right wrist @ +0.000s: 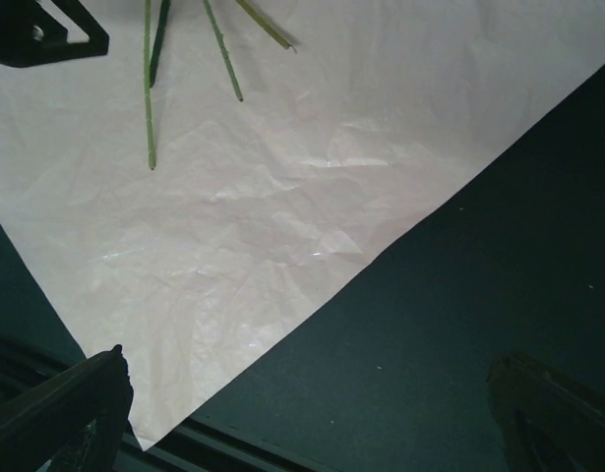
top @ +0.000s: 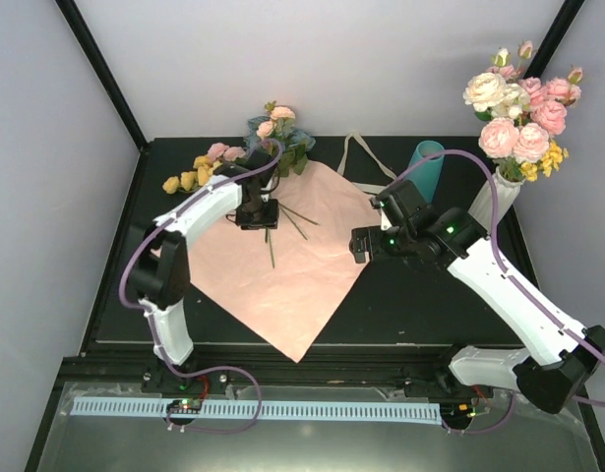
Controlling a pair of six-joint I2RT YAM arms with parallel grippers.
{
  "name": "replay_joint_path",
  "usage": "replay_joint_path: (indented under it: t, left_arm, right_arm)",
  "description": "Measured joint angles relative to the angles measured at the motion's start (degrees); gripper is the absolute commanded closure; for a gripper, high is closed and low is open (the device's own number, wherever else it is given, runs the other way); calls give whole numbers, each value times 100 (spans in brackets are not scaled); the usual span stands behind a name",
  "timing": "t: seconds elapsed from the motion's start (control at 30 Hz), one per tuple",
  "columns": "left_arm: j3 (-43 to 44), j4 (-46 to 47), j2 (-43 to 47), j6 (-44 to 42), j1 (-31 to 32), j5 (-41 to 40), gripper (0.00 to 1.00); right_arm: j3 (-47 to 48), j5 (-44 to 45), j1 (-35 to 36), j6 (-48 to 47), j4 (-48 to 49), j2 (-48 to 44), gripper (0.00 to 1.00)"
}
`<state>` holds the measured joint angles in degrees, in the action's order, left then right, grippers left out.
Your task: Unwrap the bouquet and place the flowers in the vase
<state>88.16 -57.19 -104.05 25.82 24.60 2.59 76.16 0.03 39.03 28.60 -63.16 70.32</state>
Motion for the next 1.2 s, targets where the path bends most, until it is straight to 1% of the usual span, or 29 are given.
replay_joint_path:
  t: [0.2, 0.3, 0.4, 0.5, 0.73, 0.8, 0.83, 0.87, 1.1, 1.2]
  left_arm:
    - [323, -7, -1043, 33, -87, -7, 59]
    - [527, 4, -1427, 35, -92, -4, 65]
    - [623, 2, -1644, 39, -92, -7, 67]
    - [627, 2, -1714, 39, -92, -13, 73]
    - [675, 7, -1862, 66, -111, -90, 80]
    - [684, 7, -1926, 79, -127, -96, 89]
    - [686, 4, -1950, 79, -133, -96, 97]
    - [702, -4, -1974, 81, -142, -96, 98]
    - [732, -2, -1956, 170, -175, -136, 98]
    - [732, -28, -1786, 262, -210, -227, 98]
  right_arm:
    - [0, 343, 0, 50, -192, -225, 0]
    - [0, 481, 0, 92, -273, -323, 0]
    - [0, 586, 0, 127, -334, -343, 0]
    - [0, 654, 0, 151, -376, -341, 0]
    - [2, 697, 0, 153, -380, -219, 0]
    - [22, 695, 0, 146, -393, -168, 0]
    - [33, 695, 0, 138, -393, -142, 0]
    - [39, 695, 0, 131, -393, -118, 0]
    - [55, 695, 0, 118, -393, -90, 0]
    - [59, 697, 0, 109, -396, -90, 0]
